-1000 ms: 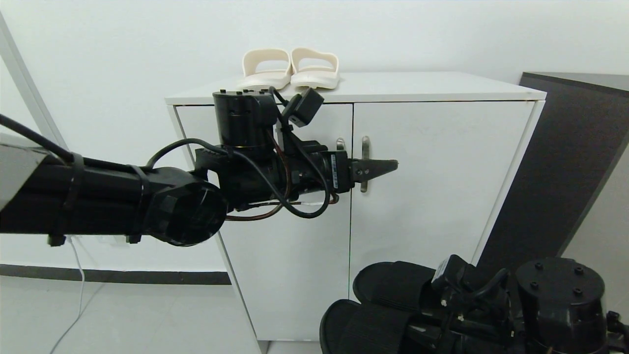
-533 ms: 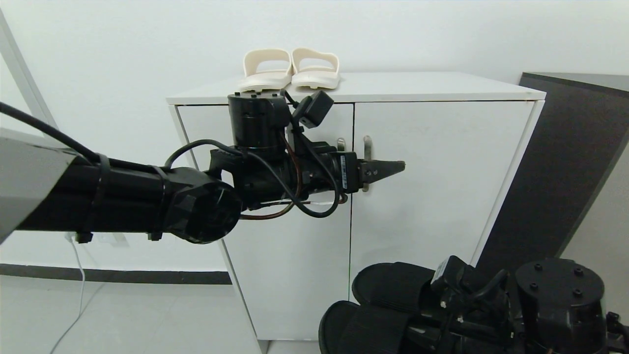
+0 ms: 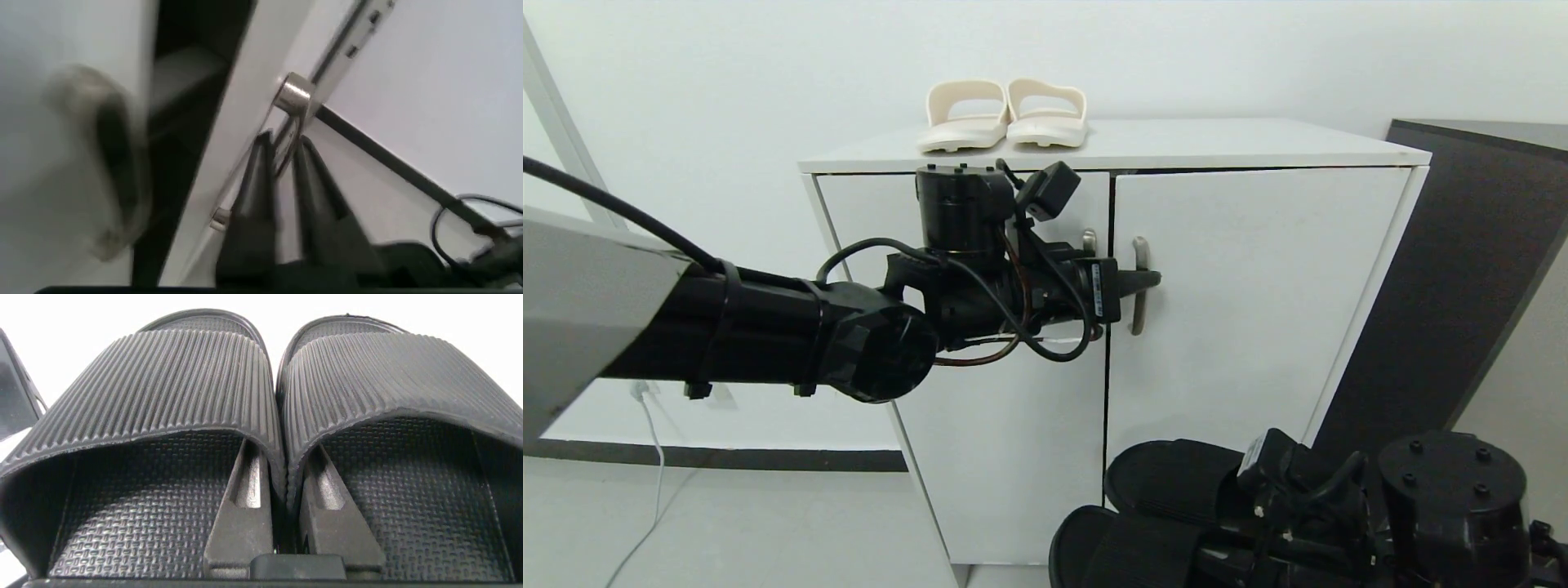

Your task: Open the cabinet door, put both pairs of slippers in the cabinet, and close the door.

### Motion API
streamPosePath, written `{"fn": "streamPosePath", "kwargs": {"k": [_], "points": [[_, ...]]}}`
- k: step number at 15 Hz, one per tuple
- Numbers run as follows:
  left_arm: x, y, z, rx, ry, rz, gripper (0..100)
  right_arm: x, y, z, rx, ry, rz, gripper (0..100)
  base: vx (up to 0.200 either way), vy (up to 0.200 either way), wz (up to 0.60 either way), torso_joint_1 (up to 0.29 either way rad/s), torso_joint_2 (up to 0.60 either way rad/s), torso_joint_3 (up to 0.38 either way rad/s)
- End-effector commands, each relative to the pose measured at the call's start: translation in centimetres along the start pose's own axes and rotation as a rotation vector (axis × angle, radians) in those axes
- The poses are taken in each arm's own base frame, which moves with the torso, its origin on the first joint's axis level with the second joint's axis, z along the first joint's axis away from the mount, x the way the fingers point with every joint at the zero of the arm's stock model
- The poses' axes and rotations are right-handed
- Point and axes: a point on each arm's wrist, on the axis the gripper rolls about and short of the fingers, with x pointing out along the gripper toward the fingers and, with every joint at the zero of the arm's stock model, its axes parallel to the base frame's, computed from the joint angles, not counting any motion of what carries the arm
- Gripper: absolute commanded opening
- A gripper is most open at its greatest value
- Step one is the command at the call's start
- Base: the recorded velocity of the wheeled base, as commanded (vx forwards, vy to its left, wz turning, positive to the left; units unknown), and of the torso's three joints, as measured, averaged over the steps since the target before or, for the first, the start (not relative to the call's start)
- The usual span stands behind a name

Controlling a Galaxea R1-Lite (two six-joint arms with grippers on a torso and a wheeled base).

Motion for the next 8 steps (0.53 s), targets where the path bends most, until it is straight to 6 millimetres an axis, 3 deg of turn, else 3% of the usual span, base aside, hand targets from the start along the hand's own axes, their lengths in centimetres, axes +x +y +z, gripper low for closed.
{"fn": "streamPosePath", "kwargs": {"k": [1,8], "points": [[-0.8,-0.5,0.3,0.003,-0.008,-0.002,0,0.0,0.1,-0.1,-0.001,0.004,0.004,0,0.0,0.0,0.0,0.0,0.0,0.0],[-4.6,-3.5,0.1,0.019,-0.026,-0.032,0,-1.4,1.0,-0.4,-0.016,-0.043,0.156,0,0.0,0.0,0.0,0.0,0.0,0.0]]}}
